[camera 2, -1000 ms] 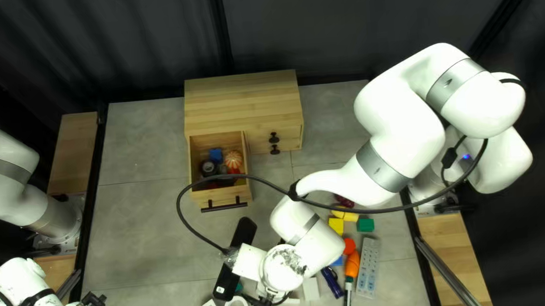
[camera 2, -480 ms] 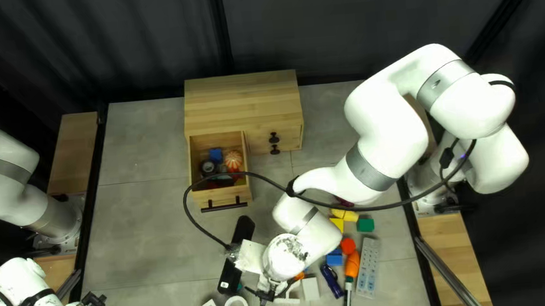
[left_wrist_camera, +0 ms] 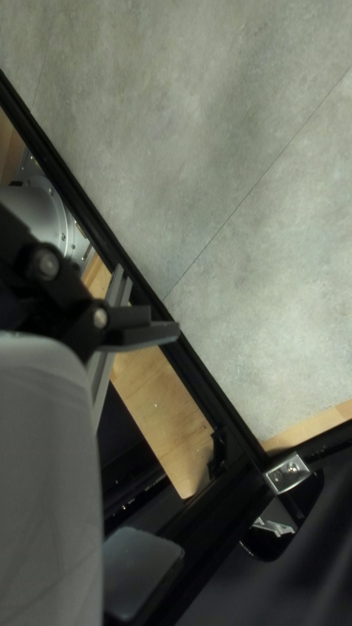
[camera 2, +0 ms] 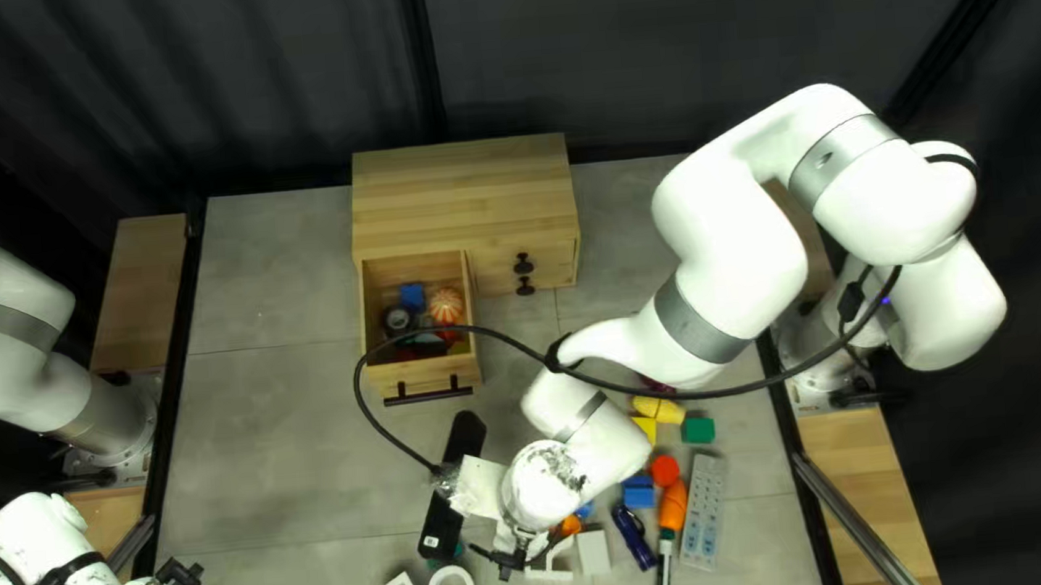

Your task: Open drawers and place objects into drawer and close

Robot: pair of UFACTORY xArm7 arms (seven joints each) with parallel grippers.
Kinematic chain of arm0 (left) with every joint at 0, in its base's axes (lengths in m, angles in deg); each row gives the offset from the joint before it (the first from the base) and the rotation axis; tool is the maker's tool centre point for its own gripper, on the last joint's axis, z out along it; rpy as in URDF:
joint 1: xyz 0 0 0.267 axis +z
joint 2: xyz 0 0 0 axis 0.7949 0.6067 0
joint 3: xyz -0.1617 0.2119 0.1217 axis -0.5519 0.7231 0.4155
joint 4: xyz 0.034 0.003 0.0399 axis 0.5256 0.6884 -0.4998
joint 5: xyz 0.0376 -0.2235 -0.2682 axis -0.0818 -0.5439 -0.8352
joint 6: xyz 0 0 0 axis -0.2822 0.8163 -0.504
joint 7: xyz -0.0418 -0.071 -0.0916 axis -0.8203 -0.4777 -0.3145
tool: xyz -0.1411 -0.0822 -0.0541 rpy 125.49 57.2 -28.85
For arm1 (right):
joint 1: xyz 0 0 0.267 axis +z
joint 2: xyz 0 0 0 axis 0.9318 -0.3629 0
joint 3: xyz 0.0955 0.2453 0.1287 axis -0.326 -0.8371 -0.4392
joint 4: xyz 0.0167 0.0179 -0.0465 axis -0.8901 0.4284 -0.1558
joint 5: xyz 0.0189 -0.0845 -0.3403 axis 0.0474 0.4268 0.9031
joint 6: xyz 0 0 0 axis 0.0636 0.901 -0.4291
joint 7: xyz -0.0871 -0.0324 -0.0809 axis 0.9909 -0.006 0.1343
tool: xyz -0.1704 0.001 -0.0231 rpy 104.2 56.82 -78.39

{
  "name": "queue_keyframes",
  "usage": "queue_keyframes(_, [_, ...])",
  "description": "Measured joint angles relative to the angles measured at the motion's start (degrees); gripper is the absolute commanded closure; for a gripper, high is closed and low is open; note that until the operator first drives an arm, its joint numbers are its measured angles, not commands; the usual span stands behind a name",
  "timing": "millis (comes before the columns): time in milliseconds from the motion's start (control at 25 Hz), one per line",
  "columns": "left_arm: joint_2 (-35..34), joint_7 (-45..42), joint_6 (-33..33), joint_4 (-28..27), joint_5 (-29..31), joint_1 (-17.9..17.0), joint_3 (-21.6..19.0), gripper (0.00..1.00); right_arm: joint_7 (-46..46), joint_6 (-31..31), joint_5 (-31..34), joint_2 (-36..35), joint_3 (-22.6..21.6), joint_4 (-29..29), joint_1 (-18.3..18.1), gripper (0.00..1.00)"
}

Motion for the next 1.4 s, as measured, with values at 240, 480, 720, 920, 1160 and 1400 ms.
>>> queue_keyframes(240, [0.00,0.00,0.00,0.00,0.00,0.00,0.00,0.00,1.11,4.24,-0.54,2.61,-0.33,-1.23,-0.16,0.96])
queue_keyframes(480, [0.00,0.00,0.00,0.00,0.00,0.00,0.00,0.00,4.69,10.83,-1.35,9.16,-0.01,-1.57,-1.72,0.96])
queue_keyframes(720, [0.00,0.00,0.00,0.00,0.00,0.00,0.00,0.00,8.59,17.23,-1.14,14.32,1.96,-4.04,-4.22,0.97])
queue_keyframes(920, [0.00,0.00,0.00,0.00,0.00,0.00,0.00,0.00,10.21,23.04,-0.03,16.41,4.62,-9.96,-6.73,0.98])
queue_keyframes(1160, [0.00,0.00,0.00,0.00,0.00,0.00,0.00,0.00,9.64,24.28,3.52,15.50,7.81,-14.72,-9.22,0.98])
queue_keyframes(1400, [0.00,0.00,0.00,0.00,0.00,0.00,0.00,0.00,6.73,20.92,6.78,12.28,9.88,-16.65,-10.30,0.55])
